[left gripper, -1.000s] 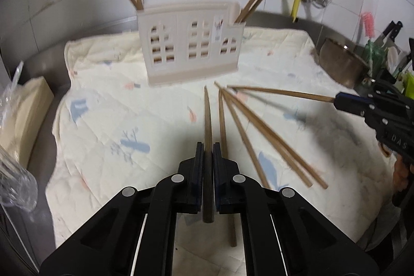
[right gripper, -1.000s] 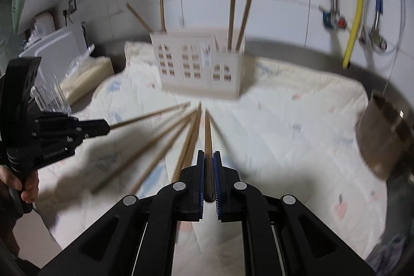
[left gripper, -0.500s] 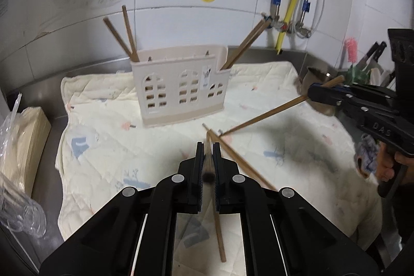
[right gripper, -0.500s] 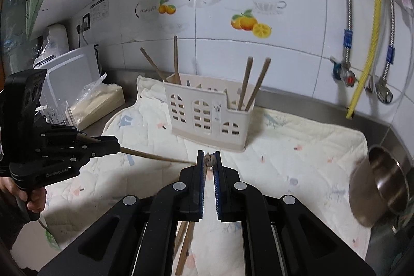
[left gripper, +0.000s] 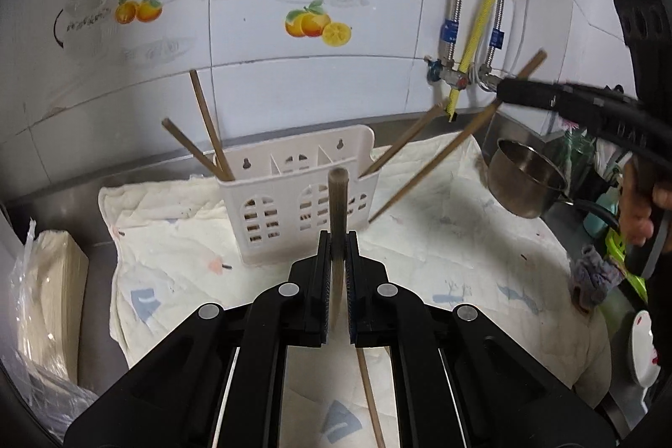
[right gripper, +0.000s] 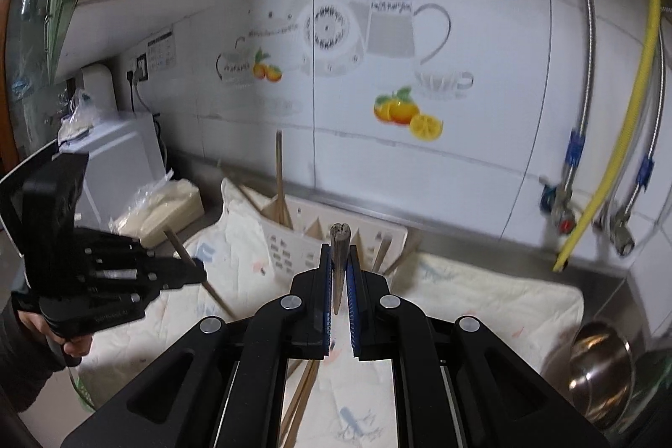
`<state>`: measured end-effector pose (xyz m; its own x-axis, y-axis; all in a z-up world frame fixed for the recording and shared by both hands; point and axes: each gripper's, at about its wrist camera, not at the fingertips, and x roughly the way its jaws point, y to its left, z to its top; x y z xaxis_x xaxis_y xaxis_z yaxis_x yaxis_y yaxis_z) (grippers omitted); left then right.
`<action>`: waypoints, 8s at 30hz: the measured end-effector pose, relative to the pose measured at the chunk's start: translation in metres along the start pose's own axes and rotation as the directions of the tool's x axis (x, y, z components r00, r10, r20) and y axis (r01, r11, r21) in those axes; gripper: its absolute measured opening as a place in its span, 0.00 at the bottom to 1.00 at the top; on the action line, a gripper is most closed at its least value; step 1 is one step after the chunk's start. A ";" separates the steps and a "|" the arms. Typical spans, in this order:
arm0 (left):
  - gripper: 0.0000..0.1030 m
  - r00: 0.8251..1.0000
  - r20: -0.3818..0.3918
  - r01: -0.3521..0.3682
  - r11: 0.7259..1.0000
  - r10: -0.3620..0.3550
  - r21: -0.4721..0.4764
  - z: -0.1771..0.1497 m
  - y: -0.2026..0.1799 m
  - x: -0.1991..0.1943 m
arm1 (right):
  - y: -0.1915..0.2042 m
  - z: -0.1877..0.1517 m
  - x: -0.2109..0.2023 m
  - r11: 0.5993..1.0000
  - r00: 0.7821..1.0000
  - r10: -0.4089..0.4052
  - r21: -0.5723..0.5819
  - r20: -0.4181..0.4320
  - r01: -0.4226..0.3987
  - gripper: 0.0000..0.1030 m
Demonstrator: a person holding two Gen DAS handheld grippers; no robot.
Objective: Organize utensils
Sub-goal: 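Lift both held chopsticks upright and carry them over the white holder, then open the right tool into the holder while the left tool releases its chopstick, then move both open tools back down to the remaining chopsticks, then close the right tool on a chopstick while the left tool grasps another, then lift both held chopsticks upright and carry them over the white holder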
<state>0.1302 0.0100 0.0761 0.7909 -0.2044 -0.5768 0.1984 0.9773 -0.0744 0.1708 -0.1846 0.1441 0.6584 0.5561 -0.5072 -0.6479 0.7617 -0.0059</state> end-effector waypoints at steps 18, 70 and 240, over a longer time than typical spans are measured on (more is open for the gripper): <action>0.05 0.978 0.207 -0.049 0.997 0.037 0.051 0.105 0.014 -0.057 | -0.021 0.059 0.013 0.999 0.998 -0.040 0.010 0.053 0.040 0.06; 0.27 0.989 0.097 -0.101 0.988 0.113 -0.116 0.101 0.082 0.047 | -0.033 0.038 0.102 0.994 0.995 -0.096 0.050 0.000 0.096 0.09; 0.05 0.997 0.064 -0.033 0.999 0.030 0.043 0.021 0.003 -0.024 | 0.007 0.051 -0.007 1.000 0.988 -0.027 -0.008 0.149 0.029 0.06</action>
<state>0.1244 0.0169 0.1066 0.8319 -0.1781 -0.5256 0.1969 0.9802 -0.0204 0.1807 -0.1659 0.1922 0.7256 0.5783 -0.3729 -0.6316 0.7748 -0.0273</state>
